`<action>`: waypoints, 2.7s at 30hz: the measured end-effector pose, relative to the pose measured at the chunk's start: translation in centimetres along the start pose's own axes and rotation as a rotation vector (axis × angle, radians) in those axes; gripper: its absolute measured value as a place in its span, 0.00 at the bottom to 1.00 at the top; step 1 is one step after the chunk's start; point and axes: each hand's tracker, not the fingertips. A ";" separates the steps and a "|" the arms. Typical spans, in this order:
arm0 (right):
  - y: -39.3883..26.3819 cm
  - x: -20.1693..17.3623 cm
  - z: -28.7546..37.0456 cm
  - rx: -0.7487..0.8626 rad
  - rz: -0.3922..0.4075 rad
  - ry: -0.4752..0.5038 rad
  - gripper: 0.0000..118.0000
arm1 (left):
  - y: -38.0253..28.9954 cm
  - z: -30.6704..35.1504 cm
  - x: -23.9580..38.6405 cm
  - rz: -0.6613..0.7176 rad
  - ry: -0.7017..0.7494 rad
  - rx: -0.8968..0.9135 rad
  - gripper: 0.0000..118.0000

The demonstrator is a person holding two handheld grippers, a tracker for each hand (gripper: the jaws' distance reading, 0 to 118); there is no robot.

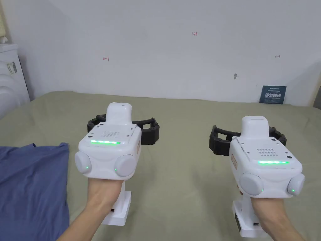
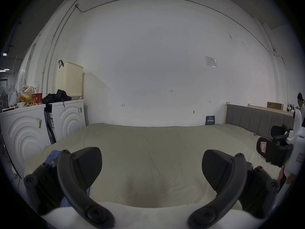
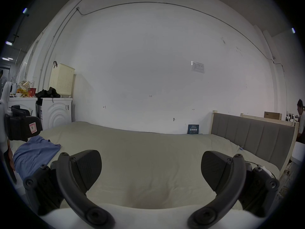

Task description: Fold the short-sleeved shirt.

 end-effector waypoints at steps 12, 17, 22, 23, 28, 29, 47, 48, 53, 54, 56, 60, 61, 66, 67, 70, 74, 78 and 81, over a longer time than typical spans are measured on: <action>-0.5 0.3 0.1 -0.011 -0.002 -0.008 1.00 | -0.2 0.0 -0.1 0.008 0.006 -0.011 1.00; -0.6 0.6 0.1 -0.012 0.011 -0.015 1.00 | -0.3 -0.1 -0.1 0.009 0.007 -0.015 1.00; -0.8 0.8 0.1 -0.019 0.004 -0.018 1.00 | -0.4 -0.2 0.0 0.016 0.009 -0.019 1.00; -0.8 0.8 0.1 -0.022 0.003 -0.015 1.00 | -0.4 -0.2 -0.1 0.020 0.007 -0.020 1.00; -0.9 0.5 0.0 -0.022 0.007 -0.013 1.00 | -0.4 -0.2 -0.2 0.019 0.008 -0.024 1.00; -0.9 0.5 0.0 -0.023 0.004 -0.011 1.00 | -0.4 -0.2 -0.2 0.018 0.008 -0.026 1.00; -0.9 0.3 -0.1 -0.032 0.008 -0.020 1.00 | -0.6 -0.3 -0.3 0.009 0.010 -0.024 1.00; -0.9 0.3 -0.2 -0.035 0.007 -0.029 1.00 | -0.7 -0.3 -0.3 0.010 0.011 -0.023 1.00; -0.9 0.5 -0.3 -0.035 -0.014 -0.028 1.00 | -0.8 -0.4 -0.3 0.011 0.012 -0.027 1.00; -0.9 0.6 -0.4 -0.034 -0.013 -0.027 1.00 | -0.8 -0.4 -0.3 0.010 0.012 -0.029 1.00; -1.0 0.6 -0.4 -0.035 -0.013 -0.026 1.00 | -0.9 -0.4 -0.4 0.011 0.019 -0.033 1.00; -1.1 0.6 -0.4 -0.031 -0.005 -0.044 1.00 | -0.9 -0.5 -0.5 0.018 0.036 -0.036 1.00; -1.1 0.6 -0.5 -0.033 -0.006 -0.046 1.00 | -0.9 -0.5 -0.5 0.021 0.040 -0.036 1.00; -1.0 0.7 -0.7 -0.039 -0.005 -0.052 1.00 | -0.9 -0.6 -0.5 0.008 0.031 -0.040 1.00; -1.0 0.7 -0.7 -0.039 -0.004 -0.053 1.00 | -0.9 -0.5 -0.5 0.002 0.029 -0.038 1.00; -1.0 0.5 -0.7 -0.031 0.012 -0.056 1.00 | -0.9 -0.5 -0.4 -0.005 0.031 -0.030 1.00; -1.1 0.4 -0.7 -0.034 0.020 -0.042 1.00 | -0.9 -0.6 -0.3 -0.006 0.031 -0.026 1.00; -1.3 0.3 -0.6 -0.034 0.023 -0.037 1.00 | -0.9 -0.5 -0.3 0.006 0.025 -0.029 1.00; -1.3 0.3 -0.6 -0.035 0.019 -0.033 1.00 | -0.9 -0.4 -0.3 0.009 0.021 -0.029 1.00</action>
